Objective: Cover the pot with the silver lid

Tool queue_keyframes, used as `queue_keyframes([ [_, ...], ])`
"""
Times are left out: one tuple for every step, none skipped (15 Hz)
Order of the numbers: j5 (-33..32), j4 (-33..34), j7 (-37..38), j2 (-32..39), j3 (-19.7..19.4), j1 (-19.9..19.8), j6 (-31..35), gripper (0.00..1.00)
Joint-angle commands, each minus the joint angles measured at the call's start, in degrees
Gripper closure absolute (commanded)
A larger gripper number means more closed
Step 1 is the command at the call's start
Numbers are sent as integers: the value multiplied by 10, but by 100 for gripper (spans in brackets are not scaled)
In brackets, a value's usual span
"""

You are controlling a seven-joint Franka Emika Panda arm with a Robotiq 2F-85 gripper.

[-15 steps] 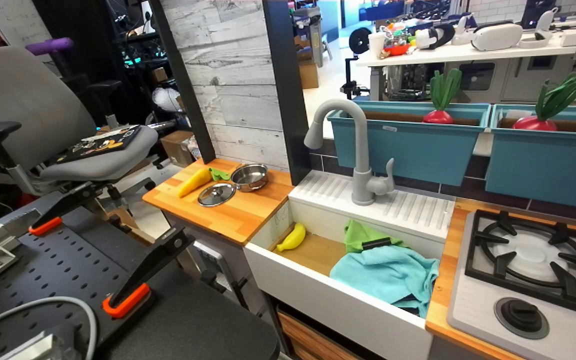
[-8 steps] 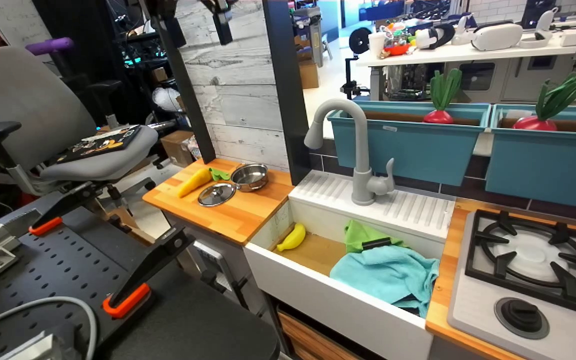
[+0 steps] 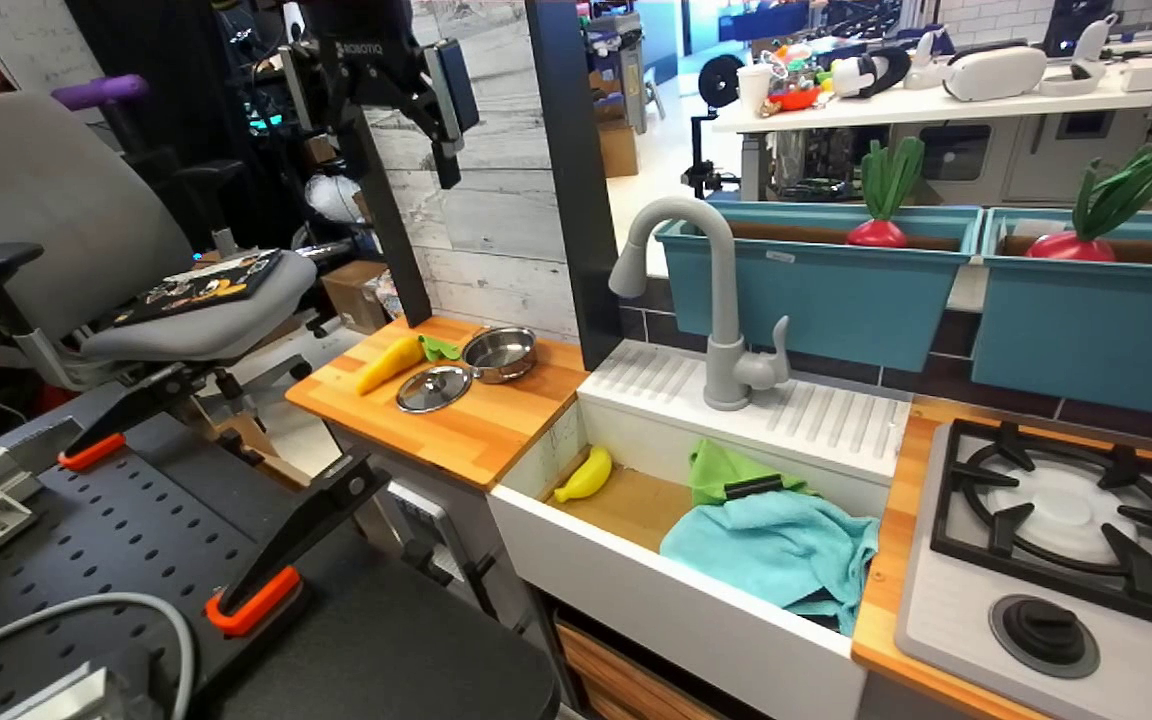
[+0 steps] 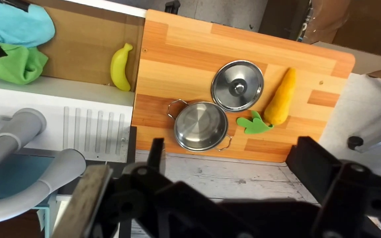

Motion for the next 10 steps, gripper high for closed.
queue_keyframes([
  [-7, 0, 5, -2, 13, -14, -1, 0],
  [-7, 0, 5, -2, 13, -14, -1, 0],
  [-7, 0, 5, -3, 13, -14, -1, 0],
  [-7, 0, 5, -3, 13, -14, -1, 0],
  [-7, 0, 5, -3, 13, -14, -1, 0],
  [-15, 7, 22, 7, 11, -8, -4, 0],
  [-19, 8, 27, 12, 12, -6, -3, 0],
  [-24, 10, 33, 19, 15, -1, 4, 0],
  [-31, 11, 43, 29, 17, 4, 9, 0],
  [-40, 10, 53, 34, 19, 9, 11, 0],
])
